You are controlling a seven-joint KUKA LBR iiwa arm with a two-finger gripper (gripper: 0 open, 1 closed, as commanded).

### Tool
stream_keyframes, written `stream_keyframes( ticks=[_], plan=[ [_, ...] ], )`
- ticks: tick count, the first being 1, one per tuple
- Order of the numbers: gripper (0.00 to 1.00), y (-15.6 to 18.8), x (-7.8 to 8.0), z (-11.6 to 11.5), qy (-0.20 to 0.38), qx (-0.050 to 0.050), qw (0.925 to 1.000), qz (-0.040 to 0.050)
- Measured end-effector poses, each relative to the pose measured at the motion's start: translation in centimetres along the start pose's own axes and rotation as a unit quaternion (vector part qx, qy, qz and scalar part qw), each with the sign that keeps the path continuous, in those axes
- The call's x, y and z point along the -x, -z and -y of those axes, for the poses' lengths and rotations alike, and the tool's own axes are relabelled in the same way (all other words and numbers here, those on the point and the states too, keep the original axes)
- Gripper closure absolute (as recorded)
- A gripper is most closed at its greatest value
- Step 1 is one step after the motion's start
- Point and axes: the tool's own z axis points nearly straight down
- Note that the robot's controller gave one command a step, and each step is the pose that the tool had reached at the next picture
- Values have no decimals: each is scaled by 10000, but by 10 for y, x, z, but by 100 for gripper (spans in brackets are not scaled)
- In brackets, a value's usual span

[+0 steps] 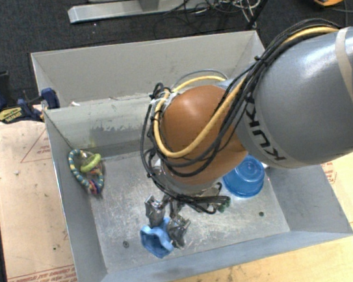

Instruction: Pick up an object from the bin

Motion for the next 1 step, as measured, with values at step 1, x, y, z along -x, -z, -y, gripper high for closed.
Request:
stream_keyframes(
  ticks=[1],
  plan=[
    [100, 23, 7, 3, -16, 7, 10000, -14]
  ],
)
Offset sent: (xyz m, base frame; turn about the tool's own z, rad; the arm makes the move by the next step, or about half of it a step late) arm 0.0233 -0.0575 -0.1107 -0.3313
